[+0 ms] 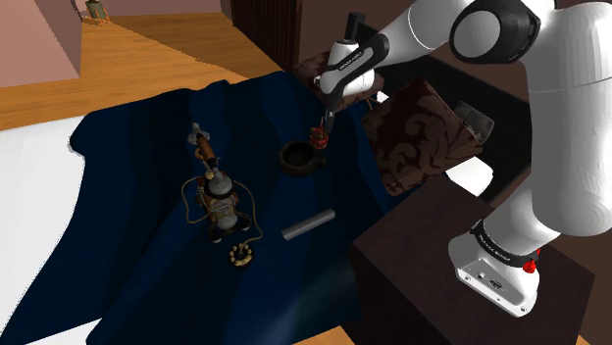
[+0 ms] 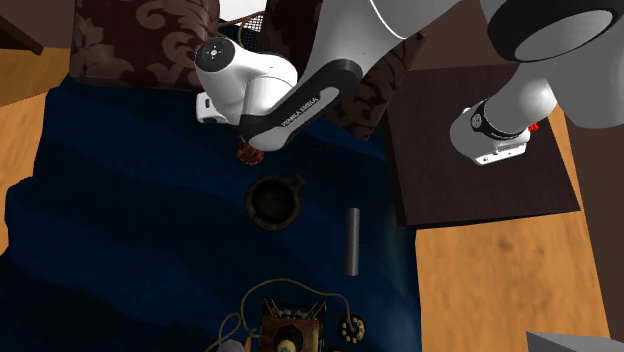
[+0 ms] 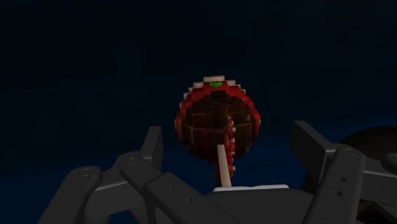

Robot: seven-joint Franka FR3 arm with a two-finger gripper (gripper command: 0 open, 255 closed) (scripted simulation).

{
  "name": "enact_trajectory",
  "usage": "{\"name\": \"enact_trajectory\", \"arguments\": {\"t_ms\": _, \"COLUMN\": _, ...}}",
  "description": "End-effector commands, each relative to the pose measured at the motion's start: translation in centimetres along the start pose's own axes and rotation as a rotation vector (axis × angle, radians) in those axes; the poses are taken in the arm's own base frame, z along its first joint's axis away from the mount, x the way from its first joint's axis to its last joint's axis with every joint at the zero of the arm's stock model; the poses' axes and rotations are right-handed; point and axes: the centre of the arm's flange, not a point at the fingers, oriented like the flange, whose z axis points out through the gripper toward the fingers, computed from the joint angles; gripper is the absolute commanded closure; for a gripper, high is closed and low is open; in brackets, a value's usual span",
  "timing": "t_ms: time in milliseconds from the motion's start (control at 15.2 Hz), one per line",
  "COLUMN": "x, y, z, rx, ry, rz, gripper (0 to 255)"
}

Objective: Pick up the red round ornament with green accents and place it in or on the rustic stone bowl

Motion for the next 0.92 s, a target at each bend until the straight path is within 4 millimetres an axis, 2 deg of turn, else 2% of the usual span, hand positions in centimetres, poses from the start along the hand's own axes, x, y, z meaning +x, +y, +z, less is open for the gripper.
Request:
{"name": "enact_trajectory", "arguments": {"t_ms": 0, "x": 0.03, "y": 0.05, "z": 0.18, "rx": 0.0, "ry": 0.0, "rz": 0.0, "gripper": 0}}
{"name": "enact_trajectory", "arguments": {"t_ms": 330, "x": 0.03, "y": 0.05, "z": 0.18, "rx": 0.0, "ry": 0.0, "rz": 0.0, "gripper": 0}}
{"name": "enact_trajectory", "arguments": {"t_ms": 396, "x": 0.03, "y": 0.05, "z": 0.18, "rx": 0.0, "ry": 0.0, "rz": 0.0, "gripper": 255}}
{"name": "enact_trajectory", "arguments": {"t_ms": 858, "x": 0.02, "y": 0.08, "z": 0.16, "rx": 0.0, "ry": 0.0, "rz": 0.0, "gripper": 255}}
